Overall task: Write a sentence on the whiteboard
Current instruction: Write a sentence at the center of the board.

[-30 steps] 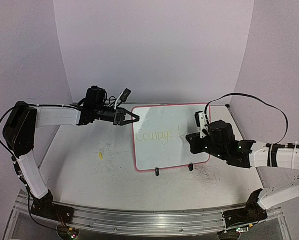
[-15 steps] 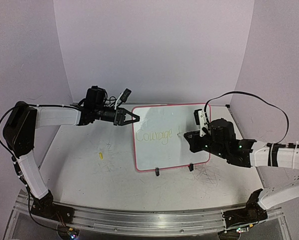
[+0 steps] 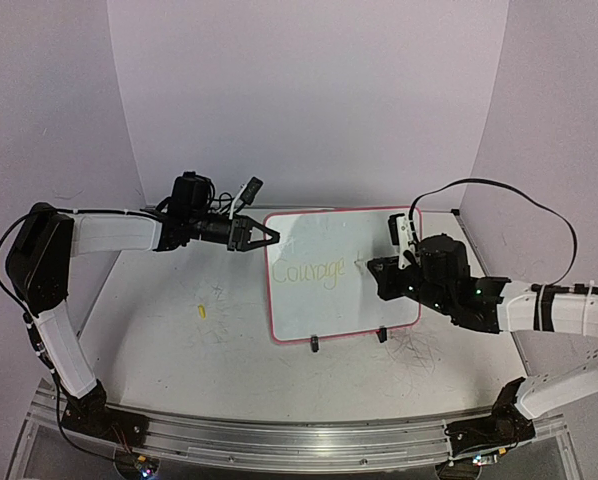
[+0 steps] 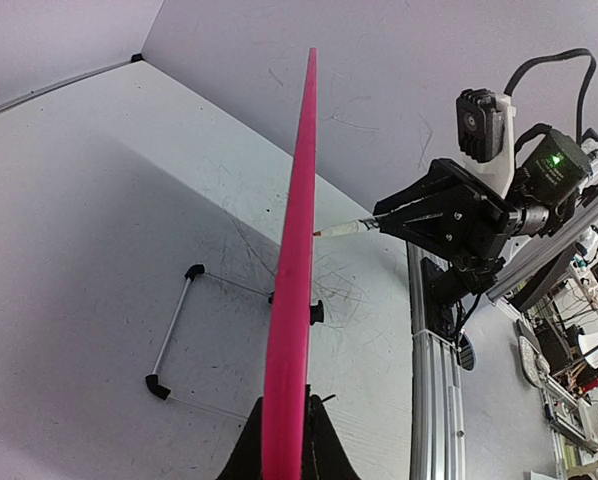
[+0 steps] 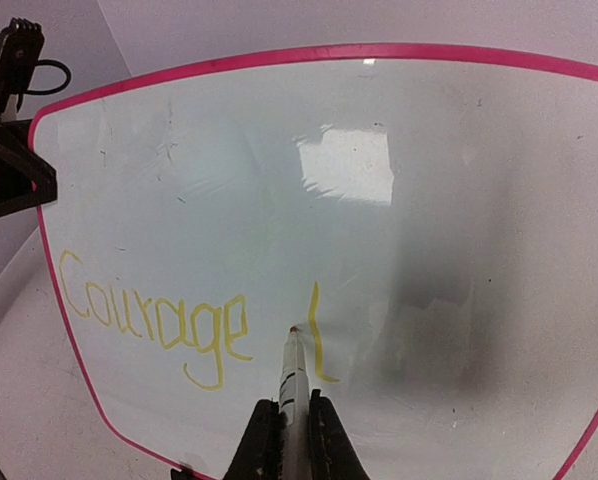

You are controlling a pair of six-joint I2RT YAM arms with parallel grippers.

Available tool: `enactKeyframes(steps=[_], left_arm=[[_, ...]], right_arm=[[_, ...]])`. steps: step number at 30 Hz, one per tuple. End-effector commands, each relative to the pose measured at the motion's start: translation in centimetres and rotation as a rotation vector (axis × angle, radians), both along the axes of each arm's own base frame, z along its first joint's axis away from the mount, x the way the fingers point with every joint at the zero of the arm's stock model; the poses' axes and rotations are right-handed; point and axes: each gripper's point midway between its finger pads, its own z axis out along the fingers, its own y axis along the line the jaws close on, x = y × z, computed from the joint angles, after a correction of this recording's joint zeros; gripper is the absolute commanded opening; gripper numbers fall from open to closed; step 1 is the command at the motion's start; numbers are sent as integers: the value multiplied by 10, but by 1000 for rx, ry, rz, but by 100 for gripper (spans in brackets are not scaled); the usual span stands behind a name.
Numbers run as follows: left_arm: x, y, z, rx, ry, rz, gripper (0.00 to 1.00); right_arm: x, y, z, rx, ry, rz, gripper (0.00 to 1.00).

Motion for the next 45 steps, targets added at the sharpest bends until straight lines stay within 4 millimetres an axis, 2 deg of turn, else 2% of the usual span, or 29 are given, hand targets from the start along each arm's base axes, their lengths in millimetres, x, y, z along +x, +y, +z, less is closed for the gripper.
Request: enactKeyframes(steps=[1, 6, 11, 17, 22, 28, 39, 45], left_arm=[[11, 5, -4, 50, -104, 78, 0], [11, 5, -4, 50, -103, 78, 0], [11, 5, -4, 51, -103, 78, 0], [11, 4, -5, 53, -103, 79, 0], [12, 4, -6, 54, -100, 78, 0], [11, 5, -5, 54, -105, 80, 0], [10, 5, -3, 50, -108, 77, 0], [10, 5, -3, 51, -109, 78, 0]], right_arm=[[12, 1, 19, 26, -49, -42, 0], [14, -7, 13, 3, -34, -87, 0], [13, -27, 12, -32, -32, -167, 0], [0, -40, 26, 7, -59, -165, 0], [1, -28, 13, -6, -26, -117, 0], [4, -17, 19, 17, -41, -83, 0], [10, -15, 11, 0, -34, -97, 0], [6, -20, 4, -18, -17, -103, 0]])
